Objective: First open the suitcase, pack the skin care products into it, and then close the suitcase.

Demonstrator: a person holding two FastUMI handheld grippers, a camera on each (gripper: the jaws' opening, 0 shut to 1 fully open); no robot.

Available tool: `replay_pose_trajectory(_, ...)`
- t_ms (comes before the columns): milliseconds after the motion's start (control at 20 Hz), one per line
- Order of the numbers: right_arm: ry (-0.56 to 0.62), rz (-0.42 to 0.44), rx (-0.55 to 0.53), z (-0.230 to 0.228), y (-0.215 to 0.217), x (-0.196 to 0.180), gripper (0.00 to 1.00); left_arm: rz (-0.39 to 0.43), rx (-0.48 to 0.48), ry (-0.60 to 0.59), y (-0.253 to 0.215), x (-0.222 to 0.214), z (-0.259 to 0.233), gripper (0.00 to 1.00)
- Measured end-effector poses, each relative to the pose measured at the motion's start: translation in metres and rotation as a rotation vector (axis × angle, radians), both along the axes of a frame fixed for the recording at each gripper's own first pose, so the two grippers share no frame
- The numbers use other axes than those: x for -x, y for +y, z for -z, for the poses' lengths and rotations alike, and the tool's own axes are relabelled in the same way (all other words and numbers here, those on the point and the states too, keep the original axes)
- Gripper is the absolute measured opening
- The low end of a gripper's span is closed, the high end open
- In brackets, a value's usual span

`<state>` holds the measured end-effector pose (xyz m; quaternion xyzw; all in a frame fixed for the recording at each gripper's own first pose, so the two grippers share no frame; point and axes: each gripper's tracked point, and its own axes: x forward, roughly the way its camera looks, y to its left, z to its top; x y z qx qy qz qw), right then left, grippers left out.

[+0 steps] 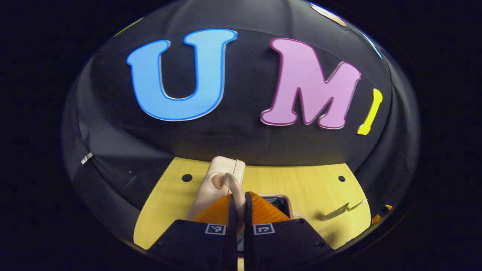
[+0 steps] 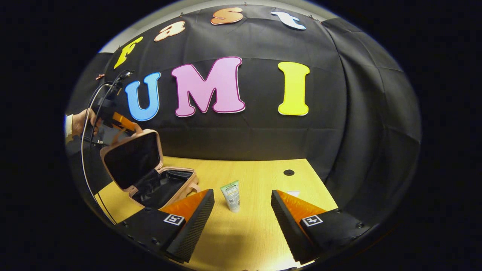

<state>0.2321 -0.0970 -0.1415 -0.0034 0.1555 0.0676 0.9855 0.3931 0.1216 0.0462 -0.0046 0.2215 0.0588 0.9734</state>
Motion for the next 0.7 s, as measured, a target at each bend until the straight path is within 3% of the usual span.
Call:
replay_pose_trajectory(250, 0.046, 0.062, 0.022, 0.014, 0.004, 0.006, 0.96, -0.096, -0.095, -0.024, 0.151, -0.008, 0.023, 0.11)
replay_pose_trajectory(450, 0.061, 0.134, 0.065, 0.028, -0.001, 0.013, 0.96, -0.202, 0.024, -0.025, 0.259, -0.023, 0.093, 0.11)
replay_pose_trajectory(700, 0.128, 0.169, 0.070, 0.064, -0.001, 0.023, 0.96, -0.290, 0.106, -0.015, 0.324, -0.039, 0.181, 0.12)
